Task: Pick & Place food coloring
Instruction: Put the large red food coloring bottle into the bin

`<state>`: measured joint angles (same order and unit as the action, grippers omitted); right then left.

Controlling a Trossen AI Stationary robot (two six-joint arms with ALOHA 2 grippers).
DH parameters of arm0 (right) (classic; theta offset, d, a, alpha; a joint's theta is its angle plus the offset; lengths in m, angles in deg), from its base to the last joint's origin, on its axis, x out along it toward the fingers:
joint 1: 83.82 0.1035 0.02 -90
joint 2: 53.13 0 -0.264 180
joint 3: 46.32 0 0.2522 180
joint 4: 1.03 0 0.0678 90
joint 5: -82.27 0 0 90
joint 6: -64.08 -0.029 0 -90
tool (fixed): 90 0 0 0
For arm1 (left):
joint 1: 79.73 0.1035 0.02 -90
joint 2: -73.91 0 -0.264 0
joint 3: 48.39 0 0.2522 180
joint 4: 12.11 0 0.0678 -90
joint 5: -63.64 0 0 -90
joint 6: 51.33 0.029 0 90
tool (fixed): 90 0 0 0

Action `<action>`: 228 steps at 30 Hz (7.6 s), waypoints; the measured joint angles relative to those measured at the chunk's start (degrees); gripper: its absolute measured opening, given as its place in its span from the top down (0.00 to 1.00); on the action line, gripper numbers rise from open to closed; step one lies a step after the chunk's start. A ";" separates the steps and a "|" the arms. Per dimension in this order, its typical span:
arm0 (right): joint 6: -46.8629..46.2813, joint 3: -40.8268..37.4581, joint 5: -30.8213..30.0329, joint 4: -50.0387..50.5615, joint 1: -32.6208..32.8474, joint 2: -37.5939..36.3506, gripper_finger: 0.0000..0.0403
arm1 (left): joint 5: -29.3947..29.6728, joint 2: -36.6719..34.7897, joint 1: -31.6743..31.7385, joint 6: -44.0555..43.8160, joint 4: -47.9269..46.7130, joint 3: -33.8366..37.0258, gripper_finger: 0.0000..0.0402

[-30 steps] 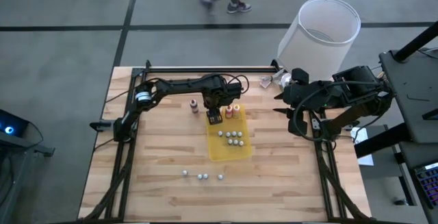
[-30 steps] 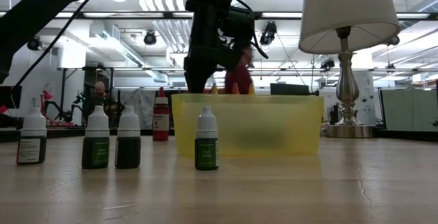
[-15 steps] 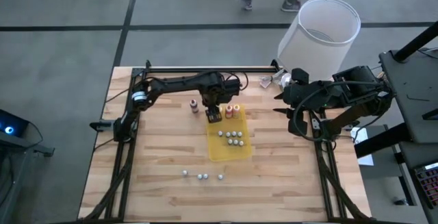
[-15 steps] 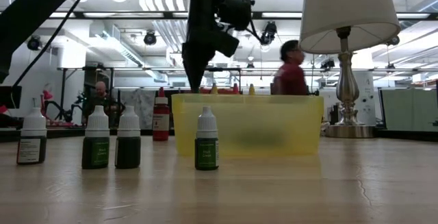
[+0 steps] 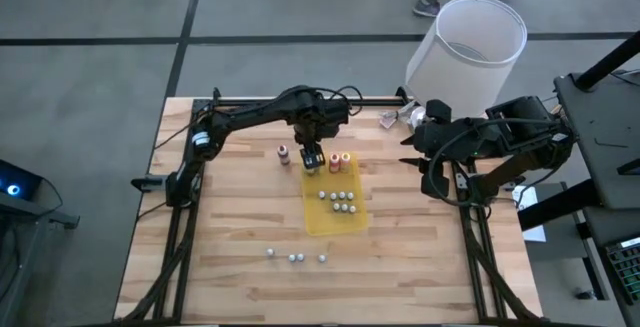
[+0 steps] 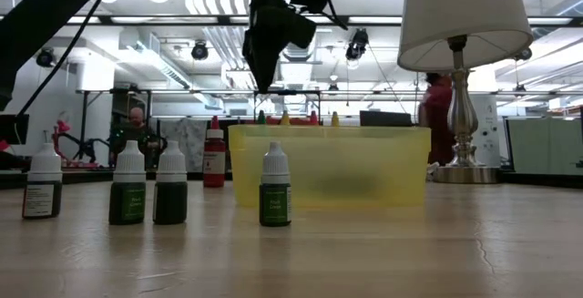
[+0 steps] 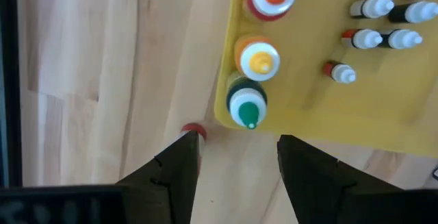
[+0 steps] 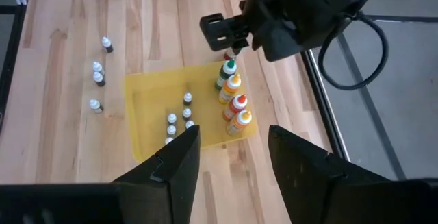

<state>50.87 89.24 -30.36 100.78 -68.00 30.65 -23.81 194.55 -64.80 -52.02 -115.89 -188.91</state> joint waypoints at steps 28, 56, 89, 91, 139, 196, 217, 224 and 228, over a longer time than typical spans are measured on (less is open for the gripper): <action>-0.34 -0.06 0.08 -0.02 0.02 0.00 0.59 | 0.09 -11.93 5.06 -0.79 8.97 24.47 0.58; -1.81 -2.80 0.08 0.00 0.02 -0.02 0.59 | -0.07 -12.28 8.11 -1.46 14.18 32.30 0.58; -1.83 -2.80 0.06 -0.01 0.02 -0.02 0.59 | -0.44 -12.28 9.64 -2.20 17.05 36.94 0.58; -1.82 -2.80 0.06 0.00 0.02 -0.02 0.59 | -0.50 -12.28 9.64 -2.38 17.02 37.75 0.58; -1.63 -2.78 0.02 0.00 0.02 -0.02 0.59 | -3.37 -12.24 9.62 -2.01 16.26 33.88 0.58; -1.17 -2.95 0.02 0.00 0.02 -0.02 0.59 | -0.11 -12.20 9.77 -3.85 23.41 38.88 0.73; 0.32 -2.97 -0.01 0.00 0.00 -0.04 0.59 | -0.24 -12.20 9.74 -3.43 11.80 28.58 0.71; 0.33 -2.97 0.00 -0.02 0.00 -0.04 0.59 | -3.20 -12.20 9.22 -3.81 8.32 19.67 0.71; 0.32 -2.99 0.00 -0.01 0.00 -0.08 0.59 | -4.17 -12.20 8.80 -4.26 6.11 15.27 0.71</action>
<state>51.19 86.24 -30.36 100.78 -68.01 30.57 -27.99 182.36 -55.99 -56.27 -109.78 -173.63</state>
